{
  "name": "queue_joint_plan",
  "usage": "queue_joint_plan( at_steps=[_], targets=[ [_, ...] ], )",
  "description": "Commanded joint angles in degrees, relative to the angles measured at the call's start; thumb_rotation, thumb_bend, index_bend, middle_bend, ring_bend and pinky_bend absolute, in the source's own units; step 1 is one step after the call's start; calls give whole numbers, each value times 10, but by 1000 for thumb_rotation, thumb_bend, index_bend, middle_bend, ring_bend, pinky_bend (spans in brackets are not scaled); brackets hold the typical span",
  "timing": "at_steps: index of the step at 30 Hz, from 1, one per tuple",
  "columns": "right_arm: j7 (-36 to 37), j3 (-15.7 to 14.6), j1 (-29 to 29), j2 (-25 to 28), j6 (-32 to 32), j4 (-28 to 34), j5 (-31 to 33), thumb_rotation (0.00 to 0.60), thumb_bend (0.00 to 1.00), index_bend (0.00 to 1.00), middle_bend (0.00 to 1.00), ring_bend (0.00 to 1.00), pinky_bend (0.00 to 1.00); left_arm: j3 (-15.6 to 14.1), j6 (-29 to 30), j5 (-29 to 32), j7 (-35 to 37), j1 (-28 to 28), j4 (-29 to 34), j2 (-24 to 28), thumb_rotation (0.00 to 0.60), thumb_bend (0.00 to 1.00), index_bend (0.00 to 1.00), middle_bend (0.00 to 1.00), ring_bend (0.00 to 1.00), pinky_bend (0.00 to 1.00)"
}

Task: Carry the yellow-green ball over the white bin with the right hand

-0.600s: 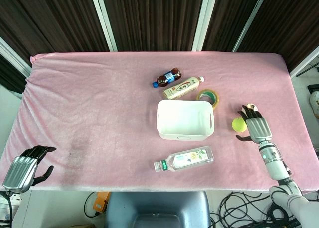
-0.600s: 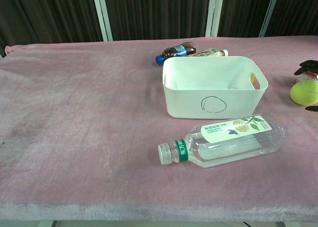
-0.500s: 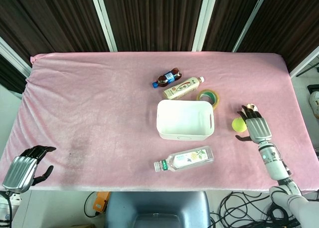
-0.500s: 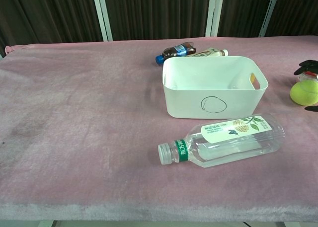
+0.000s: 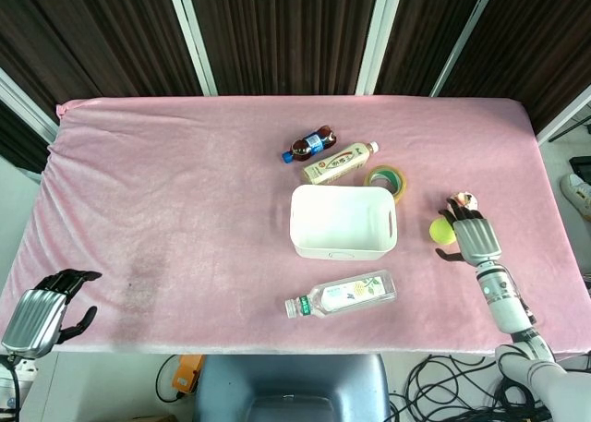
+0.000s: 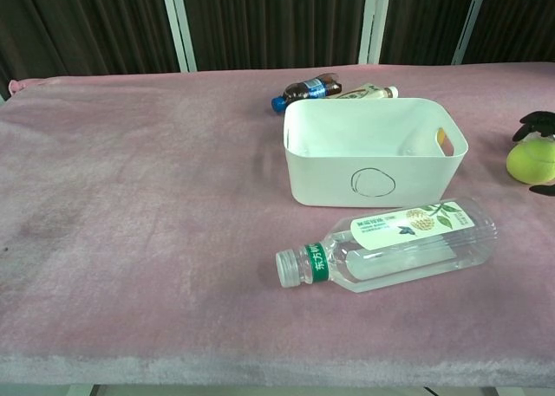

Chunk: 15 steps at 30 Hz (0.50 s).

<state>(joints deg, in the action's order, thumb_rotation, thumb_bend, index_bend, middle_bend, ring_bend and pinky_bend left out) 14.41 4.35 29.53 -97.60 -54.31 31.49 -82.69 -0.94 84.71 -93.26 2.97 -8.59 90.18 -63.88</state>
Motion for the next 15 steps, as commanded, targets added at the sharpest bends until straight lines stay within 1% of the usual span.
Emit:
queue_joint_plan(
  at_steps=[1, 3, 5, 6, 8, 9, 12, 14, 15],
  targets=[
    [-19, 4, 2, -17, 0, -18, 6, 600, 479, 468, 288, 376, 483, 1, 2, 1, 2, 1, 0, 1, 600, 359, 302, 351, 276, 381],
    [-34, 7, 1, -32, -6, -36, 9, 600, 552, 562, 365, 459, 558, 1, 4, 1, 3, 2, 0, 2, 600, 359, 302, 351, 276, 381],
    [-47, 10, 1, -45, -8, -53, 12, 600, 651, 643, 424, 523, 612, 1, 5, 1, 5, 3, 0, 2, 600, 360, 302, 351, 276, 381],
    [-55, 13, 0, -54, -13, -65, 15, 600, 684, 665, 439, 537, 625, 1, 5, 1, 6, 3, 0, 3, 600, 360, 302, 351, 276, 381],
    [-68, 18, -3, -71, -29, -87, 19, 600, 841, 773, 507, 595, 684, 1, 6, 2, 8, 4, 0, 3, 600, 360, 302, 351, 276, 381],
    [-71, 20, -5, -77, -35, -95, 21, 600, 884, 810, 525, 609, 699, 2, 7, 2, 9, 4, -1, 3, 600, 360, 302, 351, 276, 381],
    [-73, 27, -9, -89, -65, -110, 23, 600, 929, 868, 544, 625, 717, 2, 9, 2, 11, 5, -1, 4, 600, 359, 302, 351, 276, 381],
    [-77, 36, -14, -97, -113, -115, 24, 600, 929, 875, 549, 629, 722, 3, 10, 2, 11, 5, -1, 4, 600, 359, 302, 351, 276, 381],
    [-76, 44, -17, -104, -157, -114, 25, 600, 929, 876, 550, 630, 724, 3, 11, 2, 11, 5, -1, 4, 600, 360, 302, 351, 276, 381]
  ],
)
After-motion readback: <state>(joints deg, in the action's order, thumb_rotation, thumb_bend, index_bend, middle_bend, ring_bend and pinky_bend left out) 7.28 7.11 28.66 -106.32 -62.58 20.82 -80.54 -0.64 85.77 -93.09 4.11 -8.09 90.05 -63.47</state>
